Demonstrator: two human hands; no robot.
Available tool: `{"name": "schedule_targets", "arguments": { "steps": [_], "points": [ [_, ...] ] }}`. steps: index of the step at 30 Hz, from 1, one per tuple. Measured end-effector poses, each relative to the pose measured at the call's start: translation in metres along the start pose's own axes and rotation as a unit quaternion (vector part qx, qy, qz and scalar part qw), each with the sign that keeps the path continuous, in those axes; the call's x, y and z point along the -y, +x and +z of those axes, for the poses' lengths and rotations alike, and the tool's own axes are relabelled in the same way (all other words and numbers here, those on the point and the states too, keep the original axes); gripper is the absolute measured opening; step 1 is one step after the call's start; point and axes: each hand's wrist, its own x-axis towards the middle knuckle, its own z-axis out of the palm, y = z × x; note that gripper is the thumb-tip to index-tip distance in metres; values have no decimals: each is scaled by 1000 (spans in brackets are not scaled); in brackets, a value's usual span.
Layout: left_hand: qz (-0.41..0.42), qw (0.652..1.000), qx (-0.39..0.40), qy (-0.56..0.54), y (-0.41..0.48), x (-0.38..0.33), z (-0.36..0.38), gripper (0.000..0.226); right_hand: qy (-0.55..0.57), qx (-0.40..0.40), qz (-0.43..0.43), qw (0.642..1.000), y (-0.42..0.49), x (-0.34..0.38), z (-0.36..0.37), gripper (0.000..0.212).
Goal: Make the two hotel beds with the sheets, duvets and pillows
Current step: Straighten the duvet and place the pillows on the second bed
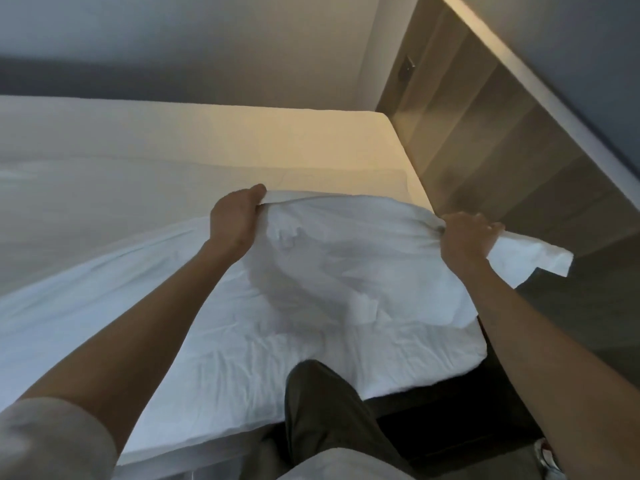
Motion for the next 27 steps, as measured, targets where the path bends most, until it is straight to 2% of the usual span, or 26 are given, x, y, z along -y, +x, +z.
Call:
{"name": "schedule_targets", "arguments": {
  "steps": [4, 11, 13, 14, 15, 17, 20, 27],
  "points": [
    [-14, 999, 44, 19, 38, 26, 27, 12, -4, 10, -42, 999, 45, 33, 16, 21],
    [-48, 992, 110, 43, 100, 76, 122, 22, 7, 75, -105, 992, 131, 89, 84, 42],
    [-44, 990, 110, 76, 114, 82, 152, 15, 41, 110, -103, 988, 149, 106, 113, 49],
    [-38, 990, 104, 90, 119, 82, 167, 9, 67, 140, -94, 983, 155, 113, 128, 55],
    [-32, 990, 98, 92, 124, 78, 181, 15, 98, 177, -84, 976, 159, 120, 143, 62],
    [-9, 991, 115, 64, 129, 66, 207, 43, 163, 264, -58, 949, 156, 127, 170, 69],
    [4, 981, 195, 23, 124, 40, 230, 52, 225, 344, -9, 911, 140, 118, 206, 72],
    [-10, 957, 288, -11, 76, 32, 253, 50, 278, 338, 130, 890, 92, 56, 256, 101]
  ]
}}
